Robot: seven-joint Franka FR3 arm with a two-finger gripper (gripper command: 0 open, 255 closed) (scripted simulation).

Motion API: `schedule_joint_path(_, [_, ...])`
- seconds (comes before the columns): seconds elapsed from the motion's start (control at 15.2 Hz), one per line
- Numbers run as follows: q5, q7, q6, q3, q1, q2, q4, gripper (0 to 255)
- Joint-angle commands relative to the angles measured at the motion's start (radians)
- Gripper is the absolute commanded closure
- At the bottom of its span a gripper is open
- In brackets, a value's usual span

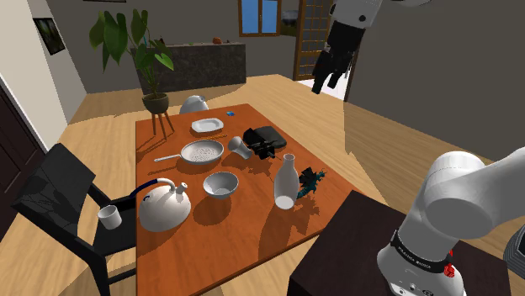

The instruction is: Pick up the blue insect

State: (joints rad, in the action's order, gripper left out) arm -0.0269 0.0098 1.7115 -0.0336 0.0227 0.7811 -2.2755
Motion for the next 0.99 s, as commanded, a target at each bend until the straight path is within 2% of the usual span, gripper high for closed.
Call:
schedule_joint_path(0.0, [0.0, 0.0, 0.0, 0.0, 0.0, 0.0, 0.0, 0])
schedule_joint_path(0.46, [0.059, -0.221, 0.125, -0.097, 0.028, -0.062, -0.149, 0])
schedule_joint_path(0.92, [0.126, -0.44, 0.271, -0.197, 0.046, -0.189, -0.247, 0])
